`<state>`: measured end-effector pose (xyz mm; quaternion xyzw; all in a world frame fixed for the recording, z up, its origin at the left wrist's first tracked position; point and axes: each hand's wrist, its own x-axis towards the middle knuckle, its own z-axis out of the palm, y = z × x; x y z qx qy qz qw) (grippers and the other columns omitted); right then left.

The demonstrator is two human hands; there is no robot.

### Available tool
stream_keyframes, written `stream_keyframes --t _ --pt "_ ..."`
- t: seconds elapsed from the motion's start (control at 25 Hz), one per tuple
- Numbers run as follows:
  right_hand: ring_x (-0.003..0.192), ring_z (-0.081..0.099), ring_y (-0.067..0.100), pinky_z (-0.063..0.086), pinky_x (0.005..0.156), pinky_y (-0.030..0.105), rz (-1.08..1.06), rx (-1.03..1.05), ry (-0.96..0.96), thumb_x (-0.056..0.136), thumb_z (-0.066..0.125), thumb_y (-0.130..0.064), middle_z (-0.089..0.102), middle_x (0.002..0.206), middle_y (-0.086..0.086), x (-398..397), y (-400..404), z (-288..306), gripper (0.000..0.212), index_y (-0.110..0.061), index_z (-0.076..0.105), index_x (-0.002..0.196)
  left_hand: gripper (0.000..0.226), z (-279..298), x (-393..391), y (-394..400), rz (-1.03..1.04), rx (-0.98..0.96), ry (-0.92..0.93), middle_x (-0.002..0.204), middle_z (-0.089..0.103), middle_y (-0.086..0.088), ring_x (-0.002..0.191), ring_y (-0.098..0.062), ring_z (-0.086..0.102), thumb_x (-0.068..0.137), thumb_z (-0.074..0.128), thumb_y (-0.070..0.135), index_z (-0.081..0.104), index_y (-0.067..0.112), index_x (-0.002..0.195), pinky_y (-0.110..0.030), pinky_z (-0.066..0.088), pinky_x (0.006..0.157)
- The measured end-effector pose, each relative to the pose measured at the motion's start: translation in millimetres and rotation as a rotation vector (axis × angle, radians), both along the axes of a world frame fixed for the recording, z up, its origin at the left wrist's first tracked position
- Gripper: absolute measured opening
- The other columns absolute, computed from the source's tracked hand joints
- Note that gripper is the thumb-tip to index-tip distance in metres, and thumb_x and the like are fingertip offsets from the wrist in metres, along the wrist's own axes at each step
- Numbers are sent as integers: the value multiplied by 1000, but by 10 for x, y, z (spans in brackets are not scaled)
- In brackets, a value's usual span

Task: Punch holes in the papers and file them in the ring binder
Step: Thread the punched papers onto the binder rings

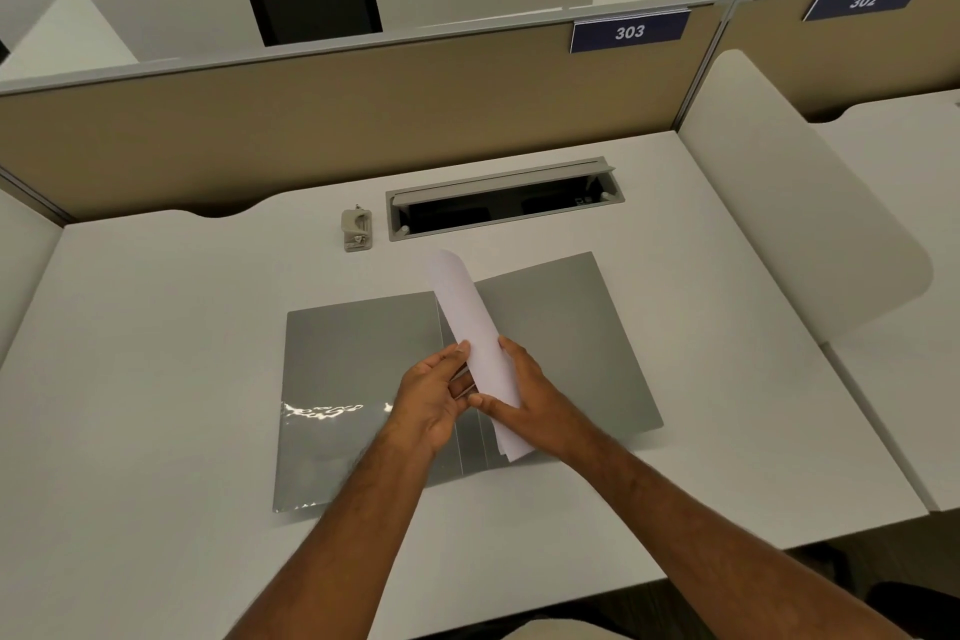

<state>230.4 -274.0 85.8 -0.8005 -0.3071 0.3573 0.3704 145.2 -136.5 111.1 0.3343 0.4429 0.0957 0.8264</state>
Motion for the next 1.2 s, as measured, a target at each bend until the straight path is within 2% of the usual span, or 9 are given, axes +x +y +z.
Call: stream_keyframes --t 0.24,0.4,0.52,0.64,0.76,0.96,1.12,1.2 --pt "134 45 18 47 108 40 -8 -8 -5 72 60 -78 28 160 -2 11 3 5 109 -29 11 157 32 -19 40 23 -35 -7 30 109 77 -15 94 -26 75 89 77 21 72 6 117 -46 63 83" --pt "135 44 21 47 109 42 -11 -34 -14 81 64 -68 28 160 -1 27 24 6 102 -28 10 157 37 -15 70 32 -52 -3 48 109 77 -15 91 -25 75 85 81 24 73 6 116 -40 62 75" --pt "133 46 21 48 107 43 -17 -34 -14 85 66 -62 30 158 0 45 22 12 97 -28 10 157 46 -44 89 51 -68 13 77 110 77 -15 98 -29 75 80 84 29 71 6 119 -39 60 73" --pt "130 48 20 49 106 43 -22 -38 -6 86 66 -59 31 157 1 66 16 20 94 -28 11 156 51 -73 108 62 -74 23 95 111 77 -14 104 -32 74 75 86 33 70 7 116 -44 61 82" --pt "128 49 20 50 105 41 -29 -46 8 88 66 -56 34 153 1 83 14 35 90 -27 12 155 43 -63 112 76 -82 22 84 110 78 -13 104 -32 73 80 83 31 70 7 113 -48 60 93" --pt "125 51 20 50 103 41 -58 -38 30 89 66 -53 38 150 2 113 21 56 87 -26 14 153 30 -81 98 95 -131 104 74 111 78 -11 101 -31 75 90 76 26 73 9 115 -42 62 85" --pt "119 51 16 51 100 38 -71 -34 44 89 66 -54 38 150 1 107 19 60 87 -26 14 153 27 -114 106 110 -95 208 132 103 79 -9 96 -28 76 85 81 20 76 9 109 -35 61 78" --pt "117 49 14 50 100 37 -77 -27 58 89 66 -53 38 149 1 109 22 67 87 -26 14 153 29 -132 103 137 -68 251 148 102 80 -9 95 -26 77 83 84 17 76 8 109 -34 62 80"
